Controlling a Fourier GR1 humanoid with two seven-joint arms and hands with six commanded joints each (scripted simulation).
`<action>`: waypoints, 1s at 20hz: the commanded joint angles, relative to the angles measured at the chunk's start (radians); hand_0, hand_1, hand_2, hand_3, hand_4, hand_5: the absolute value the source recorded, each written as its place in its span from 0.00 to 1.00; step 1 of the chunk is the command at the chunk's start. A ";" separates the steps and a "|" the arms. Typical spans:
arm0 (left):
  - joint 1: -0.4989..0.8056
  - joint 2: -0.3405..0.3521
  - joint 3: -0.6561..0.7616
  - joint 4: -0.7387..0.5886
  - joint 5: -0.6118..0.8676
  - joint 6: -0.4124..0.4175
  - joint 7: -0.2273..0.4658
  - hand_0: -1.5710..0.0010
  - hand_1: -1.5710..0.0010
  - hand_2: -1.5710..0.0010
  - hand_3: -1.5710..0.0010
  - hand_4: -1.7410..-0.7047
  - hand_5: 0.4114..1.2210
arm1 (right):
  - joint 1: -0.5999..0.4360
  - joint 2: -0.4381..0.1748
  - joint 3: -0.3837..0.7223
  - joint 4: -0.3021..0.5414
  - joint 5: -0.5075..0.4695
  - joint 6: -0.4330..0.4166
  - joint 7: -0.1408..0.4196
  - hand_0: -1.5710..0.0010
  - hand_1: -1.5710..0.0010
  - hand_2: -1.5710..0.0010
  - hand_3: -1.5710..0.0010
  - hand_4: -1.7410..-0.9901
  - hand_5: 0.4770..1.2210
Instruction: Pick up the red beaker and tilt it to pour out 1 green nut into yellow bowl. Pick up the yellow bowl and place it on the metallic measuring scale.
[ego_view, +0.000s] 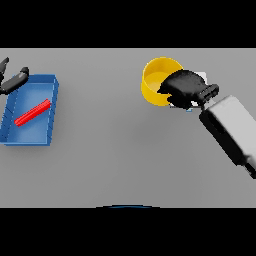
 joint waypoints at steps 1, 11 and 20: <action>0.006 -0.001 -0.005 -0.013 -0.002 0.007 0.010 1.00 1.00 1.00 1.00 0.87 0.40 | -0.001 -0.015 -0.009 0.033 0.010 -0.026 -0.028 0.01 0.00 0.02 0.27 0.00 1.00; 0.037 0.020 -0.003 -0.061 0.007 0.023 0.070 1.00 1.00 1.00 1.00 0.85 0.45 | -0.052 -0.020 -0.088 0.351 0.051 -0.172 -0.079 0.00 0.00 0.05 0.25 0.00 1.00; 0.012 0.009 -0.014 -0.035 -0.010 0.018 0.074 1.00 1.00 1.00 1.00 0.86 0.48 | -0.060 0.027 -0.106 0.502 0.069 -0.228 -0.086 0.00 0.00 0.12 0.11 0.00 1.00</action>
